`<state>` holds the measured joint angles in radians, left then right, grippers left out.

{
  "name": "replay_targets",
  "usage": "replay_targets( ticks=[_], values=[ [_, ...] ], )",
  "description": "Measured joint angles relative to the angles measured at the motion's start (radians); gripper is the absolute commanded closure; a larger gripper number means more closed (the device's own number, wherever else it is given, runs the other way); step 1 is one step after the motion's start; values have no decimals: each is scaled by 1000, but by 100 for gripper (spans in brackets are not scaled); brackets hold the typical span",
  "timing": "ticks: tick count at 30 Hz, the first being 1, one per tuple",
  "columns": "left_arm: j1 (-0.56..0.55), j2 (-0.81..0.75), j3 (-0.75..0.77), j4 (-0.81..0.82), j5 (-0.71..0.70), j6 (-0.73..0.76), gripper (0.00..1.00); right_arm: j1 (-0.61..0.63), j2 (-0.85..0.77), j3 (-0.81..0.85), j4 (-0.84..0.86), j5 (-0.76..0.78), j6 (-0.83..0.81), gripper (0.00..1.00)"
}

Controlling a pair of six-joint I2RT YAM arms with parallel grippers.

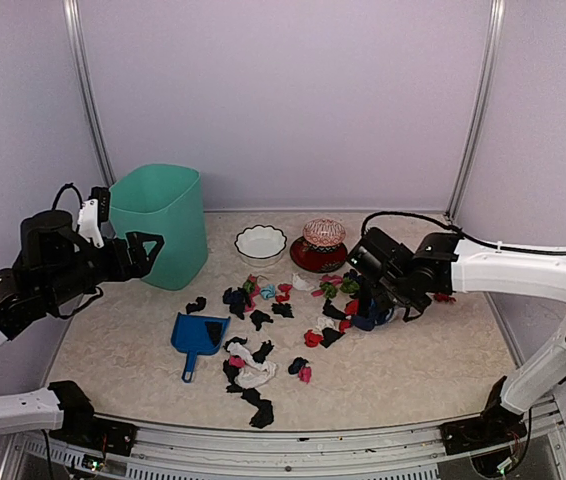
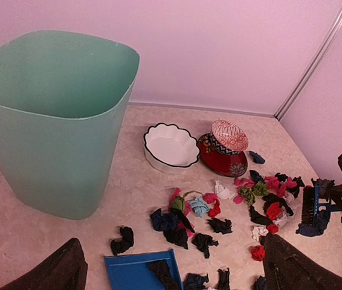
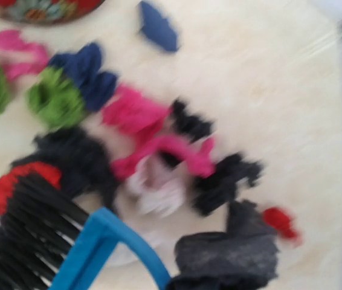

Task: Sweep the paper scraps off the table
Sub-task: Pass from the right arm to the left

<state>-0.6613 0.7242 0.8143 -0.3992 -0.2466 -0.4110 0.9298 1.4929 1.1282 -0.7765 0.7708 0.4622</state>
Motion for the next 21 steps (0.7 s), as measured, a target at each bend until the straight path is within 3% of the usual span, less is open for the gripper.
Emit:
replay_targets(
  ticks=[6,11,16,21],
  values=[
    [0,3,0,17,4,0,1,24,23,13,37,223,-80,100],
    [0,10,0,18,4,0,1,25,13,-50,240,349,-217,100],
    [0,8,0,18,4,0,1,26,-3,-111,427,357,-332,100],
    [0,5,0,18,4,-1,1,-1,-19,-111,473,257,-279,100]
  ],
)
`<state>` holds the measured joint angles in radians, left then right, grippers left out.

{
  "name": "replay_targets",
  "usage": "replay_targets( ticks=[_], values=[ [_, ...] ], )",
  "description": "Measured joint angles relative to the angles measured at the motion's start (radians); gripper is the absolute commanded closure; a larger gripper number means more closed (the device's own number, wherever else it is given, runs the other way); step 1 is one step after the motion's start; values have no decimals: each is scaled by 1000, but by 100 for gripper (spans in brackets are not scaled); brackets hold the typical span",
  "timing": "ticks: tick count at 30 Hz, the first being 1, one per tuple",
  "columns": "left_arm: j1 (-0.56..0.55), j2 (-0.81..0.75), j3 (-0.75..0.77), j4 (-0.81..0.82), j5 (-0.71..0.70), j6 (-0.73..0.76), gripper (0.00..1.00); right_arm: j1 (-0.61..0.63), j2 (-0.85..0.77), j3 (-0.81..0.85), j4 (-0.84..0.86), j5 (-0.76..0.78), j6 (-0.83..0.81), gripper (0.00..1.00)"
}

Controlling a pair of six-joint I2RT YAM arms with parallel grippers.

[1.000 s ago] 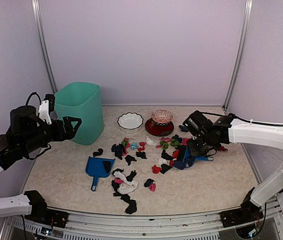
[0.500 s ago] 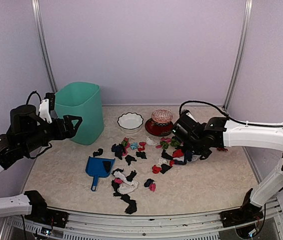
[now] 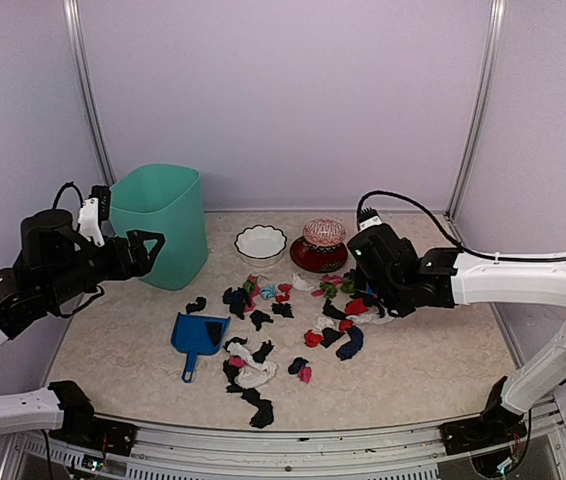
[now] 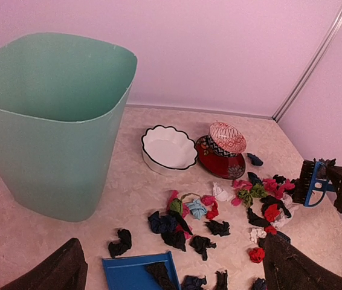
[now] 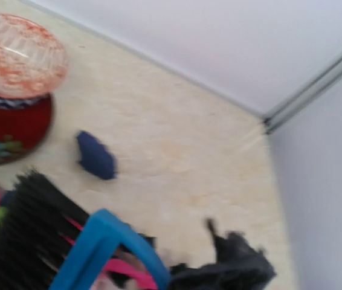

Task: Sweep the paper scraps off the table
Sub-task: Pass from the right arm to the left

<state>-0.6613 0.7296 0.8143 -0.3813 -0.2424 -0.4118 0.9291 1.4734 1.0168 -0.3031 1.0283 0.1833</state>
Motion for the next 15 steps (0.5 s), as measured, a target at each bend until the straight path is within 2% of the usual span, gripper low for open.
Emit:
replay_targets(
  ticks=[3,10,15],
  values=[
    [0,0,0,0,0,-2,1,-49,-18,0,-1,-112,89,100],
    [2,11,0,21,35,-9,1,-247,-147,-89,87,-579,304,100],
    [4,44,4,55,108,-14,1,-374,-161,-156,177,-924,426,100]
  ],
)
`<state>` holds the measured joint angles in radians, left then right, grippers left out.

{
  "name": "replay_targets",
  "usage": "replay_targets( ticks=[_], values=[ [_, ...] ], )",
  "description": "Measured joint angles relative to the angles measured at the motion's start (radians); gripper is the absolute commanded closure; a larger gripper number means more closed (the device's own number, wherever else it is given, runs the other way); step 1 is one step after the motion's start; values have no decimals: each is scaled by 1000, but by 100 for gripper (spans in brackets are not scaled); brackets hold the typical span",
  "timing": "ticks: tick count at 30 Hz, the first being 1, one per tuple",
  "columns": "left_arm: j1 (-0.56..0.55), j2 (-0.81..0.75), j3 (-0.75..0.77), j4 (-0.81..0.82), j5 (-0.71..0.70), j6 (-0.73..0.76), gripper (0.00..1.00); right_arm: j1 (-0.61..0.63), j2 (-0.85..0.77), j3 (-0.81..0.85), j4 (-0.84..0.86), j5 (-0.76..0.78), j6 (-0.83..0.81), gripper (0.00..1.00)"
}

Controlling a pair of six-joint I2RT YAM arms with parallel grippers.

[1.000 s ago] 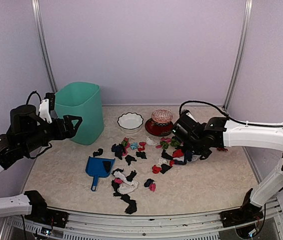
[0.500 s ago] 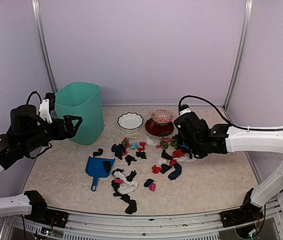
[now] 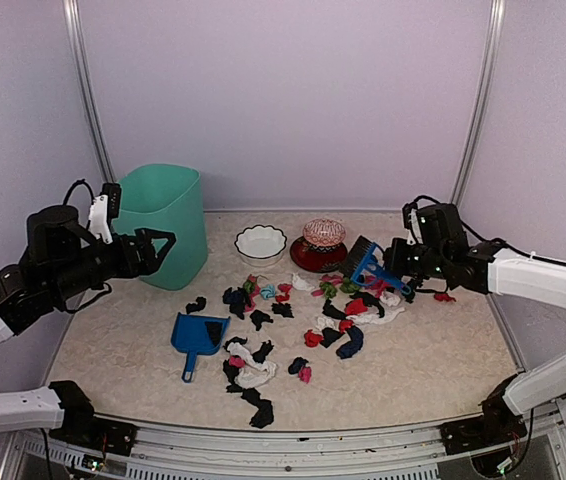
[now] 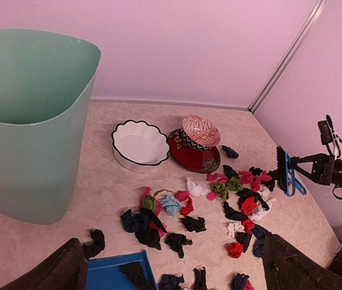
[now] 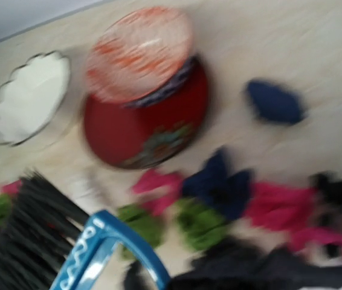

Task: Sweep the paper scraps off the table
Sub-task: Pass from the right arm to the left

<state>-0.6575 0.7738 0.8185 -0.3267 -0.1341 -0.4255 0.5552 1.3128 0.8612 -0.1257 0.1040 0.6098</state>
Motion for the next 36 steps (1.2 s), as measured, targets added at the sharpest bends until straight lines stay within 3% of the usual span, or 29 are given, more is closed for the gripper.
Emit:
replay_targets(
  ticks=[6,14,26,36],
  values=[
    [0,66,29,30,119,-20,1,-81,23,-99,208,-354,143,100],
    [-10,96,41,80,238,-56,1,-94,98,-103,343,-574,243,100],
    [-85,218,56,212,330,-164,1,-38,95,-3,311,-578,111,100],
    [-104,354,71,299,428,-253,1,90,54,23,226,-437,-51,100]
  ],
)
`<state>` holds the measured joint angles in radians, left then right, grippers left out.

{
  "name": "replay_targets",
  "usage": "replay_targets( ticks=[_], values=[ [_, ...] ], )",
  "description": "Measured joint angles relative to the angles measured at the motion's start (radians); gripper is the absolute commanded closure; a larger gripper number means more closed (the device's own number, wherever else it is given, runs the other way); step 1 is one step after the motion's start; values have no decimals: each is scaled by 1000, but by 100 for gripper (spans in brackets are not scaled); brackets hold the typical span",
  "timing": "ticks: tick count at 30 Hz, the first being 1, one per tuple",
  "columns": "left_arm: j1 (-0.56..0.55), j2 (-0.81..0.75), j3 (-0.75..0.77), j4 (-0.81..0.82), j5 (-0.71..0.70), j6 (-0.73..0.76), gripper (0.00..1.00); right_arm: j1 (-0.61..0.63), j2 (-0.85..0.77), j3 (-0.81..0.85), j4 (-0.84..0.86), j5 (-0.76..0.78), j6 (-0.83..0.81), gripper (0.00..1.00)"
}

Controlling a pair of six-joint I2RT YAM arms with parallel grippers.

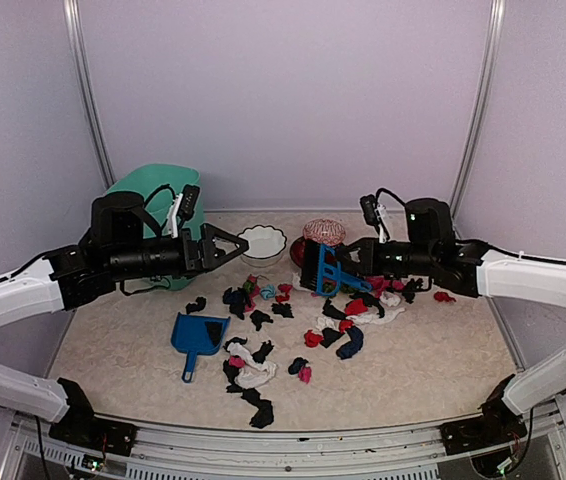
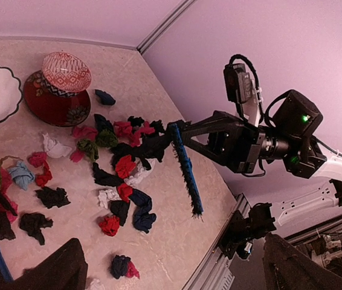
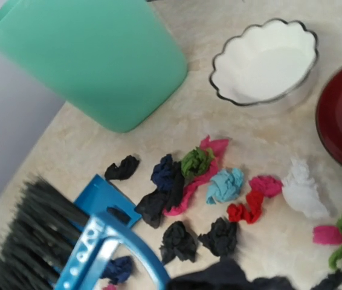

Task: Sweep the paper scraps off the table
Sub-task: Pass from the right arm to the left

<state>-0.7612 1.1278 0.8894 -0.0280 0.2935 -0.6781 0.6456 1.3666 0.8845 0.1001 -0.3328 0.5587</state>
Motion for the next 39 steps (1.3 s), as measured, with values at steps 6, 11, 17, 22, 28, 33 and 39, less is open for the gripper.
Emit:
replay_targets(
  ticks=[6,11,17,22,28,33,39],
  values=[
    [-2,95,39,8,55,-29,1,72,-13,35,-51,108,-116,100],
    [-12,164,55,9,87,-42,1,124,-13,70,-77,181,-175,100],
    [-35,220,86,10,103,-51,1,173,10,119,-95,230,-204,100],
    [-56,249,101,16,105,-50,1,206,48,151,-100,234,-206,100],
    [-74,293,101,23,106,-50,7,238,76,177,-104,233,-206,100],
    [-77,317,101,42,109,-53,22,249,91,201,-105,234,-205,100],
    [-77,339,113,56,124,-52,37,251,102,211,-111,234,-202,100]
  ],
)
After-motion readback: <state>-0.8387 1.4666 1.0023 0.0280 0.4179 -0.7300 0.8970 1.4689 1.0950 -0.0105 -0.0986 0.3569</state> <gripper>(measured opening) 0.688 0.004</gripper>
